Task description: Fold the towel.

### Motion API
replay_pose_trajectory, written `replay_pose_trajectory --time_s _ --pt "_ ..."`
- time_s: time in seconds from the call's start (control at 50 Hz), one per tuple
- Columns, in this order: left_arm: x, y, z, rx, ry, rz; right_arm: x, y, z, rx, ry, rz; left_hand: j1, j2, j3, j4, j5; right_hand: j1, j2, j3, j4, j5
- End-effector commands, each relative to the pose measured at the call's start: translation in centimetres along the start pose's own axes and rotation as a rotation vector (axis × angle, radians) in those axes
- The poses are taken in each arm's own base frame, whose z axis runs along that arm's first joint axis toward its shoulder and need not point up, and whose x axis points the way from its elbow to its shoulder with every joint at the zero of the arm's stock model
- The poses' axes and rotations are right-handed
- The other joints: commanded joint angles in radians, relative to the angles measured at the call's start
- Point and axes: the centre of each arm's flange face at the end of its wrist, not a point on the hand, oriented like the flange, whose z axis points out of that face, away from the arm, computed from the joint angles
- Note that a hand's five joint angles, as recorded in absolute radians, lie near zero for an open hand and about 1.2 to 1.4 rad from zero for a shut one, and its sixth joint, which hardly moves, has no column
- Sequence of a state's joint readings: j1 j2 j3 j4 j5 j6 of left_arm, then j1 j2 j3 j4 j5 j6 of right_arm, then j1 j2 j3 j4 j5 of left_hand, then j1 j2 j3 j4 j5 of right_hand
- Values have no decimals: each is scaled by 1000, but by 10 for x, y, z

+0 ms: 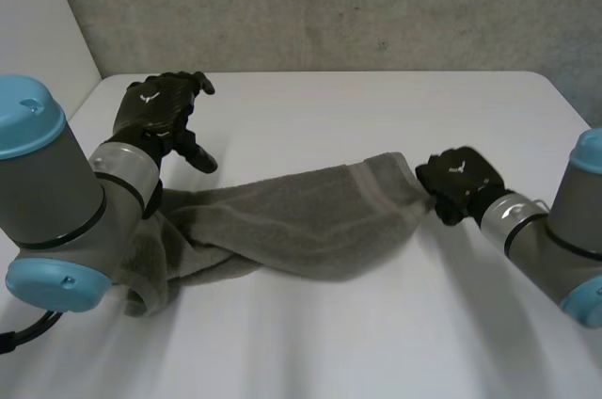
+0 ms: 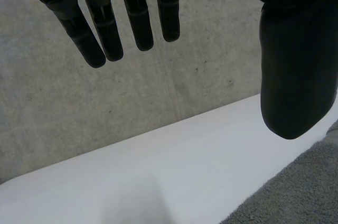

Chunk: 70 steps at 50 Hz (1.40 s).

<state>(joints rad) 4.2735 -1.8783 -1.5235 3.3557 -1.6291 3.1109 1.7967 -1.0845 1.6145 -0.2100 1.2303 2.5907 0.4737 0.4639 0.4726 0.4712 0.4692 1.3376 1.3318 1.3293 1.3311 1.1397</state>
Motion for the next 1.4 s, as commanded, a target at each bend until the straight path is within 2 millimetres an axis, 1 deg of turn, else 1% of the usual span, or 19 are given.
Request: replay_pose_trajectory --time_s 0.02,0.04,0.18,0.32,0.64,0.82,0.88,0.92,0.98,1.0,1.02,1.14,1.18,1.2,1.24,1.26,1.3,1.36,1.4 --pt "2 -11 -6 -3 9 13 58 -34 -13 90 188 143 -125 -115 -124 -122 -295 59 64 67 65 82" --pt "3 -18 -11 -3 17 29 72 -34 -16 88 221 174 -140 -130 -139 -137 -310 59 64 67 65 82" --pt "12 -33 -30 -23 90 171 94 -28 -21 45 272 212 -154 -145 -153 -152 -324 59 64 67 65 82" --pt "13 -19 -40 -99 109 267 124 -13 -25 -29 422 212 -149 -139 -148 -146 -319 59 64 67 65 82" --pt "15 43 -76 -332 192 448 115 -2 -23 -92 405 124 -140 -130 -139 -137 -310 59 64 67 65 82" --pt "28 81 -76 -416 256 480 108 5 -23 -128 383 76 -131 -121 -130 -129 -301 59 64 67 65 82" --pt "30 91 -76 -445 268 481 107 7 -24 -135 378 64 -8 2 -7 -5 -178 59 64 67 65 82" --pt "33 98 -76 -463 284 485 107 7 -24 -138 379 64 346 355 347 348 176 59 64 67 65 82" --pt "35 100 -76 -466 288 489 108 7 -24 -138 383 64 544 554 545 547 374 59 64 67 65 82" --pt "35 100 -74 -462 287 490 109 8 -25 -139 384 65 745 755 746 747 575 59 64 67 65 82" --pt "36 97 -72 -451 283 490 110 8 -25 -138 386 65 921 931 922 923 751 59 64 67 65 82" --pt "37 81 -68 -395 268 479 112 1 -29 -122 398 56 923 932 924 925 753 59 64 67 65 82" --pt "37 53 -68 -311 244 470 118 -18 -40 -89 420 38 923 932 924 925 753 59 64 67 65 82" --pt "37 53 -68 -310 244 470 118 -18 -40 -89 420 38 923 932 924 925 753 59 64 67 65 82" --pt "35 20 -74 -208 219 447 122 -42 -56 -54 424 26 923 932 924 925 753 59 64 67 65 82" --pt "35 20 -74 -208 219 447 122 -42 -56 -54 424 26 923 932 924 925 753 59 64 67 65 82" --pt "34 -20 -85 -87 198 395 125 -74 -74 0 402 11 923 932 924 925 753 59 64 67 65 82" --pt "33 -40 -91 -23 184 355 127 -91 -84 30 395 3 923 932 924 925 753 59 64 67 65 82" --pt "24 -71 -94 71 144 284 129 -115 -98 57 366 -11 923 932 924 925 753 59 64 67 65 82"
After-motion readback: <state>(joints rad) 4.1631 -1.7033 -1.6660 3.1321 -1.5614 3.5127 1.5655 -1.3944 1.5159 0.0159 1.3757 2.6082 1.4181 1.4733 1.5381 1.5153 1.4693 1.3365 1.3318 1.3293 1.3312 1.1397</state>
